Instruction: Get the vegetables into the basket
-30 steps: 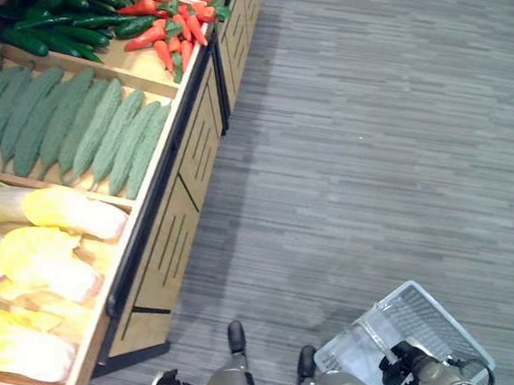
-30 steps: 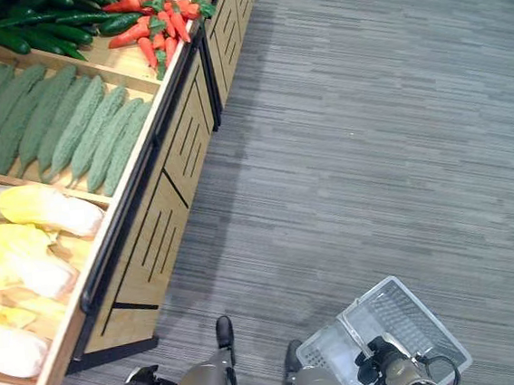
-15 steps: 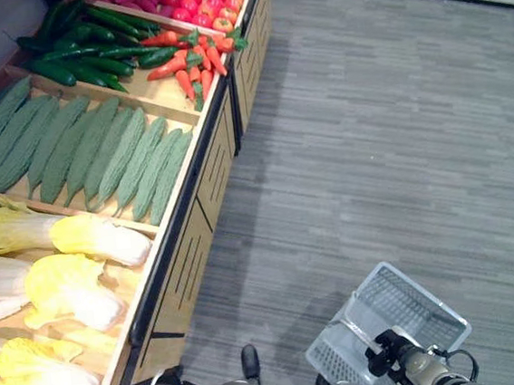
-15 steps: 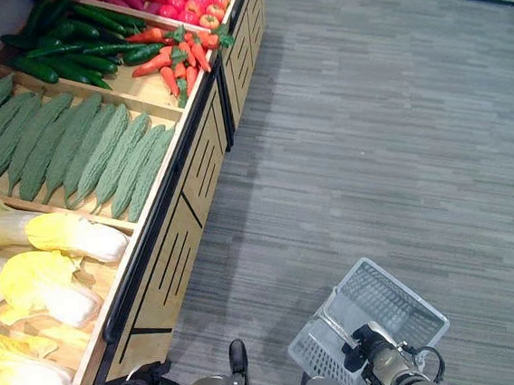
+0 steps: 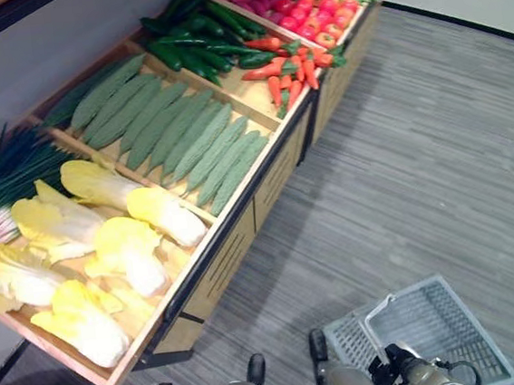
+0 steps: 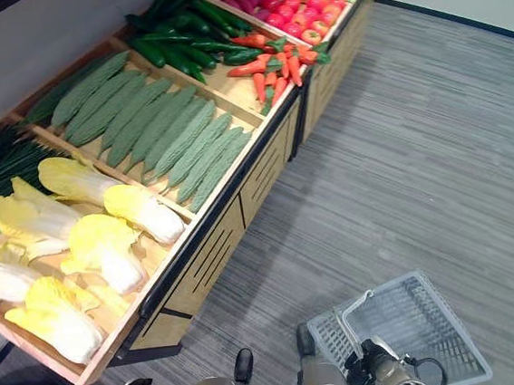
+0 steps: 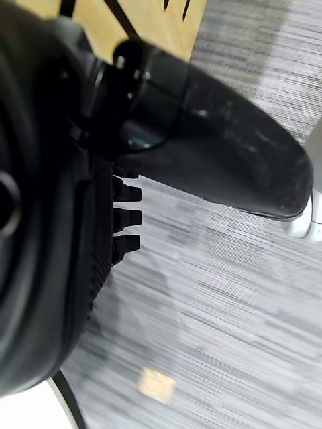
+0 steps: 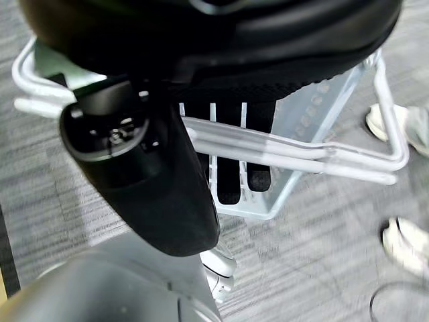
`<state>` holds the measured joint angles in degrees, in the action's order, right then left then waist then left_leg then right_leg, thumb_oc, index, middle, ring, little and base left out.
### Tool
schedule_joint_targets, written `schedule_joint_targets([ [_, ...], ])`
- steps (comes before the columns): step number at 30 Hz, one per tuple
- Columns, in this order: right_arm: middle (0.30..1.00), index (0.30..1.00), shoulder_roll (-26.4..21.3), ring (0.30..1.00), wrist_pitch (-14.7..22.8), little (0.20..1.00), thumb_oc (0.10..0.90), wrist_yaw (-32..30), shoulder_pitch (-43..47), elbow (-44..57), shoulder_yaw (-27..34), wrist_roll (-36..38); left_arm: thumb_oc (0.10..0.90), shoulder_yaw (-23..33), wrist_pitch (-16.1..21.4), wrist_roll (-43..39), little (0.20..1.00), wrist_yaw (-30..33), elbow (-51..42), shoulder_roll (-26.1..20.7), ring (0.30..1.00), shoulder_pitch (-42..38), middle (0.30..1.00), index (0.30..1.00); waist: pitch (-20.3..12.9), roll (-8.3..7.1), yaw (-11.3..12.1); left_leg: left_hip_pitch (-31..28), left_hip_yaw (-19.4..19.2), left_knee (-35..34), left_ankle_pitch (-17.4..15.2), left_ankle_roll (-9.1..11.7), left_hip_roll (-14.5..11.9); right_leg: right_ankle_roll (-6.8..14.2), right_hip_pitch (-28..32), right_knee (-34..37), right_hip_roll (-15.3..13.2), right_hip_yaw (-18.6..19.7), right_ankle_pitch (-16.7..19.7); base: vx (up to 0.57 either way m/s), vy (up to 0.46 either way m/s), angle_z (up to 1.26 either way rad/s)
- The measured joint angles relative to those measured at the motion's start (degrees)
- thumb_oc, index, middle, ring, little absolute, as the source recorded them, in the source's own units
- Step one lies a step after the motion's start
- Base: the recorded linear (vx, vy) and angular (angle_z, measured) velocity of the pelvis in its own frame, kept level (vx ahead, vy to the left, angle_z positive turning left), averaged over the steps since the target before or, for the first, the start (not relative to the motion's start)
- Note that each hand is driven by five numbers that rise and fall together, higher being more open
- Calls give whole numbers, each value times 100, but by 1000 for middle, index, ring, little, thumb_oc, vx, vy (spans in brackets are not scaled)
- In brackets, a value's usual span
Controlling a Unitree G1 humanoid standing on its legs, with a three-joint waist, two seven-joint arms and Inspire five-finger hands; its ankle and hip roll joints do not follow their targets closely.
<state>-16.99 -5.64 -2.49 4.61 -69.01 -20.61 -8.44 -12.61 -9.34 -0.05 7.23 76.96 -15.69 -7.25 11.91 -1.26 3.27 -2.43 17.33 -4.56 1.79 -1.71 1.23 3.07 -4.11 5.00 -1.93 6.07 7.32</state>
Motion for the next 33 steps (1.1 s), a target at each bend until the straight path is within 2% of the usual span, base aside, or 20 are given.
schedule_joint_targets([
  [2,300,300,-62,300,-58,300,400,-37,-18,15,4,-3,900,-4,36,2,1000,-2,-56,79,1000,89,1000,1000,-41,87,0,22,149,80,21,59,-150,-123,150,-4,140,-346,-140,178,-380,94],
  [7,300,300,-178,300,28,300,400,-44,75,69,-18,-21,900,-25,48,-95,1000,66,-95,128,1000,-18,1000,1000,-51,54,-120,539,683,517,216,440,-233,-572,192,-198,394,-1164,-491,125,-412,128],
  [10,300,300,-236,300,47,300,400,-46,136,118,-177,-20,900,-23,27,-235,1000,132,-138,143,1000,-66,1000,1000,-86,13,-156,760,611,642,388,572,-238,-789,144,-312,456,-1683,-679,51,-376,99],
  [11,300,300,-246,300,79,300,400,-49,159,120,-183,-18,900,-26,33,-311,1000,158,-133,150,1000,-55,1000,1000,-86,52,-130,906,567,707,473,570,-257,-806,69,-486,583,-1698,-792,-9,-357,103],
  [13,300,300,-245,300,131,300,400,-36,154,252,-226,-11,900,-65,49,-349,1000,171,-261,69,1000,-127,1000,1000,-34,-58,-117,1105,638,551,914,843,-231,-1026,-143,-715,584,-1783,-949,-54,-279,115],
  [14,300,300,-254,300,130,300,400,-29,156,262,-227,-13,900,-138,50,-368,1000,182,-295,48,1000,-155,1000,1000,-9,-102,-86,1167,572,432,1145,865,-225,-1062,-227,-763,566,-1938,-973,-67,-200,116],
  [16,300,300,-287,300,136,300,400,-33,146,298,-254,-20,900,-136,43,-445,1000,189,-306,18,1000,-207,1000,1000,30,-162,-155,1400,-188,539,968,740,-236,-1247,-284,-716,463,-2487,-968,-42,-153,114],
  [17,300,300,-300,300,137,300,400,-26,146,306,-263,-20,900,-137,38,-445,1000,188,-318,12,1000,-214,1000,1000,50,-193,-170,1402,-775,500,883,621,-274,-1225,-294,-682,442,-2658,-956,-4,-115,105],
  [18,300,300,-305,300,139,300,400,-24,156,320,-257,-20,900,-136,26,-444,1000,187,-325,2,1000,-207,1000,1000,89,-248,-208,1318,-1660,312,798,500,-359,-1209,-289,-617,409,-2821,-945,9,-95,91],
  [19,300,300,-303,300,136,300,400,-12,178,317,-240,-22,900,-131,-6,-442,1000,190,-308,0,1000,-177,1000,1000,100,-273,-233,1226,-2196,210,762,534,-441,-1194,-272,-553,404,-2936,-936,38,-84,75],
  [20,300,300,-301,300,128,300,400,-6,206,277,-234,-23,900,-121,-31,-443,1000,194,-301,-13,1000,-105,1000,1000,119,-310,-238,1020,-2483,142,715,595,-509,-1190,-248,-518,402,-3014,-934,58,-21,62],
  [21,300,300,-297,300,132,300,400,-7,188,204,-228,-22,900,-120,-33,-442,1000,192,-291,-35,1000,-43,1000,1000,148,-364,-251,806,-2552,182,711,592,-490,-1108,-131,-389,379,-3126,-900,61,38,59],
  [22,300,300,-295,300,144,300,400,-13,168,130,-215,-22,900,-145,-44,-425,1000,170,-285,-4,1000,-43,1000,1000,175,-371,-262,625,-2669,294,622,469,-440,-409,-80,-414,258,-3336,-1069,45,80,65],
  [23,300,300,-391,300,147,300,400,-64,173,125,-83,-16,900,-132,-45,-376,1000,163,-294,161,1000,-69,1000,1000,220,-93,-312,660,-2633,545,429,401,-692,-45,-429,-1358,158,-3371,-1708,31,102,68],
  [24,300,300,-536,300,125,300,400,-73,181,138,66,-18,900,-128,-65,-306,1000,179,-270,269,1000,-80,1000,1000,167,166,-397,745,-2648,818,278,554,-1049,-975,-889,-2492,52,-3010,-1907,35,185,80],
  [25,300,300,-631,300,96,300,400,-96,118,67,166,3,900,-183,-127,-231,1000,163,-230,181,1000,-4,1000,1000,106,30,-454,515,-2675,730,108,653,-1095,-1113,-1019,-2885,-284,-2772,-2095,36,156,59],
  [26,300,300,-647,300,70,300,400,-141,132,39,238,10,900,-140,-115,-231,1000,146,-245,166,1000,42,1000,1000,63,148,-465,414,-2716,609,62,636,-1105,-1020,-980,-2787,-252,-2774,-2039,20,169,53],
  [27,300,300,-731,300,50,300,400,-114,116,33,215,-25,900,-120,-135,-231,1000,96,-235,160,1000,57,1000,1000,26,189,-521,321,-2812,349,61,665,-1055,-750,-856,-2403,-136,-2827,-1831,-2,128,30],
  [30,300,300,-707,300,-5,300,400,-19,106,41,198,-73,900,-127,-105,-217,1000,98,-304,185,1000,63,1000,1000,20,195,-492,97,-2828,66,28,527,-803,-917,-544,-1795,83,-2830,-1372,24,205,5],
  [33,300,300,-619,300,-10,300,400,-7,60,75,78,-73,900,-122,-104,-194,1000,105,-300,164,1000,79,1000,1000,26,163,-477,-16,-2861,68,-11,493,-804,-911,-254,-1492,269,-2822,-1267,16,197,-18],
])
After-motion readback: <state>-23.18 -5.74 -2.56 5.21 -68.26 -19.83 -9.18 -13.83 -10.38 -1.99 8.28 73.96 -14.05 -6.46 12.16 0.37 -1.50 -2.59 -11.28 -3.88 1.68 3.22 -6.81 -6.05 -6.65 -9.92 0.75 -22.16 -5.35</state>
